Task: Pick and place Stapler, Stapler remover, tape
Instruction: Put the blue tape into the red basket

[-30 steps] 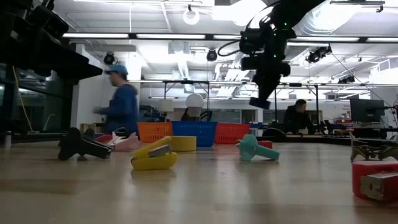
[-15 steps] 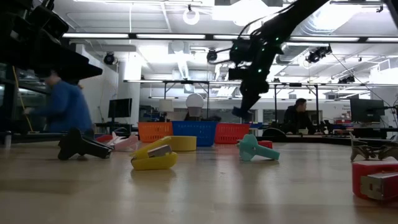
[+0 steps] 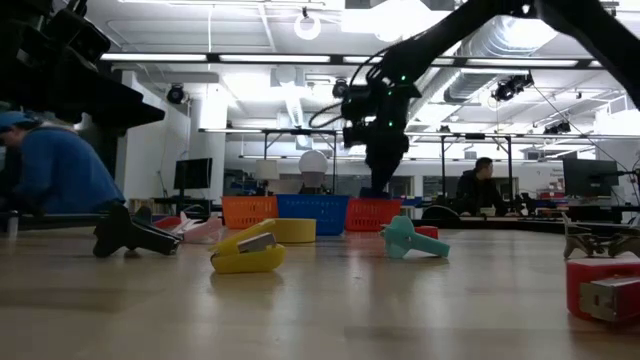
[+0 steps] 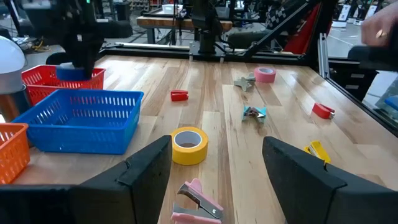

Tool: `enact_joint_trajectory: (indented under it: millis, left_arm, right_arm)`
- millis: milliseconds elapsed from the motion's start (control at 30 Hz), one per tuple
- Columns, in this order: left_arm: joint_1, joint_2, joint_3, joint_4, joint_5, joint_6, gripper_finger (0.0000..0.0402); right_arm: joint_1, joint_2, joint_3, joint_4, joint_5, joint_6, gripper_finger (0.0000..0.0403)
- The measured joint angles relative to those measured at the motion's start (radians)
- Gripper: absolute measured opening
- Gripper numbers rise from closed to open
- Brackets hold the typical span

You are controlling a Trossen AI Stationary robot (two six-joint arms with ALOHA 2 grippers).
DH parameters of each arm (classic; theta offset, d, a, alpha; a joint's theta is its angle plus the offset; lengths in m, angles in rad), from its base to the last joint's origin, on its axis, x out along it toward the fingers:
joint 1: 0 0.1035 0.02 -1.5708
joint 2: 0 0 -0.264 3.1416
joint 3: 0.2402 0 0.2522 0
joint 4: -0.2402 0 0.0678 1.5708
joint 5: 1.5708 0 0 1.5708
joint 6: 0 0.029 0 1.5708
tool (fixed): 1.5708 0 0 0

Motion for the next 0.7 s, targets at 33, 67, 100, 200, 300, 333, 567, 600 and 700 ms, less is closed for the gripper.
enact_joint_trajectory:
  millis: [33, 67, 100, 200, 300, 333, 567, 600, 700]
  left_arm:
    - [0.0, 0.0, 0.0, 0.0, 0.0, 0.0, 0.0246]
    - [0.0, 0.0, 0.0, 0.0, 0.0, 0.0, 0.0246]
    - [0.0, 0.0, 0.0, 0.0, 0.0, 0.0, 0.0246]
    - [0.0, 0.0, 0.0, 0.0, 0.0, 0.0, 0.0246]
    - [0.0, 0.0, 0.0, 0.0, 0.0, 0.0, 0.0246]
    - [0.0, 0.0, 0.0, 0.0, 0.0, 0.0, 0.0246]
    - [0.0, 0.0, 0.0, 0.0, 0.0, 0.0, 0.0246]
    - [0.0, 0.0, 0.0, 0.0, 0.0, 0.0, 0.0246]
    - [0.0, 0.0, 0.0, 0.0, 0.0, 0.0, 0.0246]
  right_arm:
    - [0.002, 0.012, 0.003, -0.003, -0.005, -0.017, 0.0034]
    - [0.004, 0.021, 0.003, -0.002, 0.002, -0.024, 0.0034]
    - [0.007, 0.028, 0.003, 0.0, 0.018, -0.026, 0.0035]
    - [0.014, 0.037, 0.003, 0.001, 0.068, -0.026, 0.0037]
    - [0.02, 0.037, 0.003, 0.006, 0.079, -0.021, 0.0039]
    - [0.023, 0.037, 0.003, 0.01, 0.086, -0.02, 0.0041]
    - [0.042, 0.037, 0.003, 0.021, 0.179, -0.021, 0.008]
    - [0.044, 0.037, 0.003, 0.022, 0.184, -0.021, 0.0086]
    - [0.045, 0.037, 0.003, 0.024, 0.183, -0.022, 0.0104]
